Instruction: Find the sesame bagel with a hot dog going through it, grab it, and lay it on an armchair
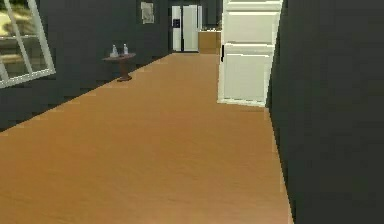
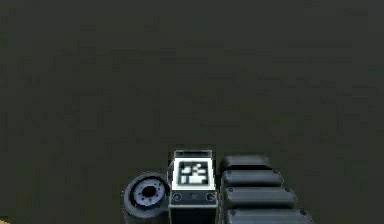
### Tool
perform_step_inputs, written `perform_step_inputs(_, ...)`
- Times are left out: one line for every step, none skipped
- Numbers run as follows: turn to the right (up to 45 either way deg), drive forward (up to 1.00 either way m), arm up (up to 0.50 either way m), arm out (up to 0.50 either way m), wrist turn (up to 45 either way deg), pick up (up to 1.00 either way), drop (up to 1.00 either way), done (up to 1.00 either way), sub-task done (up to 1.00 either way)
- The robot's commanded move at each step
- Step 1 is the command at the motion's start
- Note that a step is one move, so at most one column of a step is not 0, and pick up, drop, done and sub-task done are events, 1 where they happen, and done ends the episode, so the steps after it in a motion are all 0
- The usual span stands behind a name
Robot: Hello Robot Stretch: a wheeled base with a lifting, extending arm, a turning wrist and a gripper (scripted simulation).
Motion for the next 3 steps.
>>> perform_step_inputs(0.0,1.00,0.00,0.00,0.0,0.00,0.00,0.00,0.00)
perform_step_inputs(0.0,1.00,0.00,0.00,0.0,0.00,0.00,0.00,0.00)
perform_step_inputs(0.0,1.00,0.00,0.00,0.0,0.00,0.00,0.00,0.00)
